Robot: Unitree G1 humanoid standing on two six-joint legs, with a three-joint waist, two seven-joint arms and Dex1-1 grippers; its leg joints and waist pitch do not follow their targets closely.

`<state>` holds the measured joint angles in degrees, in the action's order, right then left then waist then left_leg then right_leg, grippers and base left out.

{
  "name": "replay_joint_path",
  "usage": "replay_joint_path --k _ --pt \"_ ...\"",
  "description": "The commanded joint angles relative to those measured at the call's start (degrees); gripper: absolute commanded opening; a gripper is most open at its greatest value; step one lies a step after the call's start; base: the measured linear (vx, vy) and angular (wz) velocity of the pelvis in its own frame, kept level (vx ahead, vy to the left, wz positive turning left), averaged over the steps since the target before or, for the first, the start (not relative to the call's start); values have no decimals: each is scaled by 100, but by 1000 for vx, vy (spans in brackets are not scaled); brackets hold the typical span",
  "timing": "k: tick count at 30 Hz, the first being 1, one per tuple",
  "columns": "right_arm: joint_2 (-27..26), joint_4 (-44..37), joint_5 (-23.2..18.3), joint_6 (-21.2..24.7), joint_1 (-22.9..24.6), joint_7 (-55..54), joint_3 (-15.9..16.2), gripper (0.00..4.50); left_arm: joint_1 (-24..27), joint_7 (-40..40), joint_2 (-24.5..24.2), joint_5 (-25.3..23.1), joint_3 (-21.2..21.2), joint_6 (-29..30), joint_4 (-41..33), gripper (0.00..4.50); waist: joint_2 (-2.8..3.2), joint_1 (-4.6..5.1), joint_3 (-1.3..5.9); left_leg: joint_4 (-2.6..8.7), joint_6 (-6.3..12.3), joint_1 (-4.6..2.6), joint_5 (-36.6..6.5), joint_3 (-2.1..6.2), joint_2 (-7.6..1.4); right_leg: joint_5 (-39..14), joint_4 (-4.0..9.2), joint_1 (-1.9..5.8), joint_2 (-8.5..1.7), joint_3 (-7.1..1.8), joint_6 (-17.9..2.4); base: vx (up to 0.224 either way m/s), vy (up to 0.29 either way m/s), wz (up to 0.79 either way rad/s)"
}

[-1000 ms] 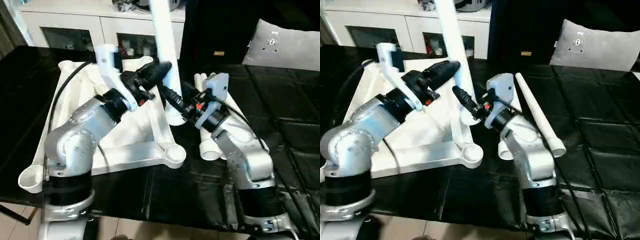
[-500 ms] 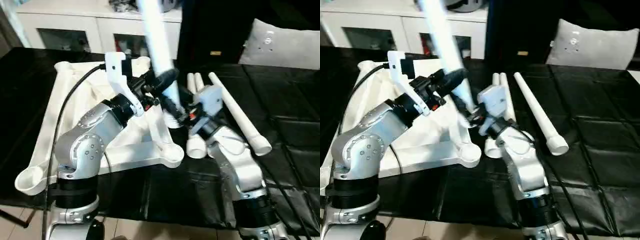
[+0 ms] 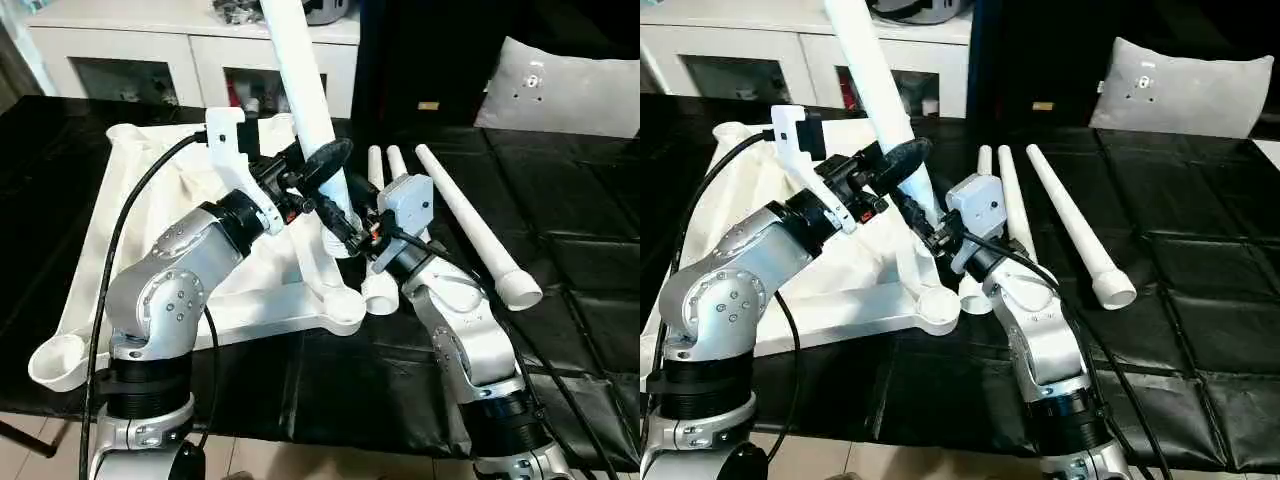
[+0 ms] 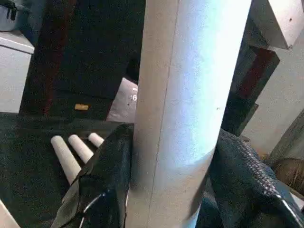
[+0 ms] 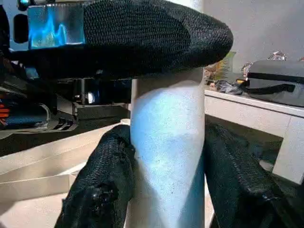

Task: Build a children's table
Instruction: Pick table leg

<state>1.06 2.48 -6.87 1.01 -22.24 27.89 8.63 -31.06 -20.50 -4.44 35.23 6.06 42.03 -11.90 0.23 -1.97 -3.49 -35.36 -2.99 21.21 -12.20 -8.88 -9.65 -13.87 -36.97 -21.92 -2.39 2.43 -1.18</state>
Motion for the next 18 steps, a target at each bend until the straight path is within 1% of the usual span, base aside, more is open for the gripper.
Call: replay_joint_path --k 1,3,5,6,9,10,11,13,14,16,18 --pt "-31 27 6 -39 -52 -40 42 186 2 -11 76 126 -114 17 -84 226 24 -1 369 390 155 -13 -218 78 -297 611 404 352 -498 -332 -1265 0 0 0" --pt "-22 48 12 -40 -68 -67 41 186 -24 36 111 168 -54 41 -57 226 19 -3 366 392 160 -15 -224 77 -303 601 408 350 -503 -332 -1275 0 0 0" --pt "-14 48 29 -19 -77 -100 37 186 -56 71 105 171 -26 60 -24 226 27 -1 365 393 153 -16 -243 79 -297 578 407 349 -496 -329 -1273 0 0 0" --pt "-8 46 41 -13 -80 -109 39 186 -67 104 110 167 -9 72 -6 226 14 2 366 391 155 -17 -250 75 -296 562 411 350 -495 -331 -1267 0 0 0" --pt "-5 38 44 16 -80 -126 32 186 -94 186 122 162 32 118 43 226 26 3 366 392 151 -19 -241 78 -298 559 405 346 -493 -328 -1267 0 0 0" --pt "-3 41 46 31 -87 -136 25 186 -108 216 130 159 49 128 62 226 22 2 365 389 153 -18 -231 77 -296 576 407 346 -491 -331 -1263 0 0 0" --pt "1 51 46 75 -108 -164 0 186 -148 301 160 157 100 163 115 226 36 4 365 389 144 -23 -246 76 -294 571 408 344 -487 -330 -1262 0 0 0" --pt "7 60 42 92 -119 -177 -11 186 -171 315 165 157 112 156 139 226 28 1 367 388 135 -15 -249 77 -289 557 412 354 -494 -333 -1258 0 0 0" --pt "9 73 36 129 -132 -205 -26 186 -219 459 237 221 227 181 209 226 7 4 364 388 137 -8 -246 75 -283 547 417 358 -487 -331 -1240 0 0 0" --pt "12 81 37 142 -138 -219 -29 186 -245 534 261 251 282 196 252 226 21 5 366 386 140 -13 -234 78 -290 580 409 355 -491 -330 -1255 0 0 0" --pt "24 94 56 162 -149 -239 -30 186 -271 588 245 244 306 197 301 226 20 -3 374 379 146 -12 -203 79 -288 633 404 360 -493 -331 -1266 0 0 0"
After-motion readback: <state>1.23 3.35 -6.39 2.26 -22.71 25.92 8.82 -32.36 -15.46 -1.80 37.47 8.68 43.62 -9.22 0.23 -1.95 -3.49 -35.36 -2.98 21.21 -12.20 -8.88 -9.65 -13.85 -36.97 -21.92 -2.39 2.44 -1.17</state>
